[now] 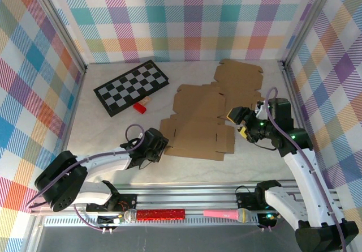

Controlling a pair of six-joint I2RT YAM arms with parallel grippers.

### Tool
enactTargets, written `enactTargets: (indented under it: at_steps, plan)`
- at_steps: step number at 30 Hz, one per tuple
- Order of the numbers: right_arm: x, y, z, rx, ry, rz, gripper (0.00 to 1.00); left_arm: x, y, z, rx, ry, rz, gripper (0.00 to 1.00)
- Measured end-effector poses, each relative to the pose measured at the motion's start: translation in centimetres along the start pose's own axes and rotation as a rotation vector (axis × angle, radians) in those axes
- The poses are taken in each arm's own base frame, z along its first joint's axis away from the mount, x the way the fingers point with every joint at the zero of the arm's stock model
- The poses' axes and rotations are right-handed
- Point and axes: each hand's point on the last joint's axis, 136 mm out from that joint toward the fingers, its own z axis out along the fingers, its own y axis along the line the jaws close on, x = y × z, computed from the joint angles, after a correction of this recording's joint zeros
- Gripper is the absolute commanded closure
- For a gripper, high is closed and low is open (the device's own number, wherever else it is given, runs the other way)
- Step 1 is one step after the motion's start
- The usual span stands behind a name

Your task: Fold the paper box

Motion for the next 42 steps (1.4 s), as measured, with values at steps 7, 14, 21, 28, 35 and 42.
enactTargets:
  at_steps: [7, 14, 21, 28, 35, 42]
  plan:
    - [0.3, 0.2, 0.0, -0.013, 0.015, -0.003, 0.18, -0.1, -1.2, 0.9, 0.057, -0.015, -0.044, 0.54]
    - [0.8, -0.3, 0.0, -0.016, 0.021, 0.000, 0.19, -0.6, -1.2, 1.3, 0.082, -0.034, -0.053, 0.64]
    - [1.2, -0.5, 0.2, -0.016, 0.033, 0.005, 0.19, -1.1, -1.6, 1.5, 0.101, -0.049, -0.056, 0.91]
    - [1.9, -1.8, 1.2, 0.008, 0.065, 0.052, 0.19, -1.3, -2.2, 1.4, 0.125, -0.055, -0.046, 1.00]
    - [5.0, -2.2, 4.4, 0.030, 0.141, 0.109, 0.20, -1.2, -4.4, 0.3, 0.189, -0.045, -0.116, 1.00]
    - [9.9, -3.9, 8.6, 0.077, 0.117, 0.233, 0.16, -1.3, -10.0, -3.2, 0.341, -0.040, -0.215, 1.00]
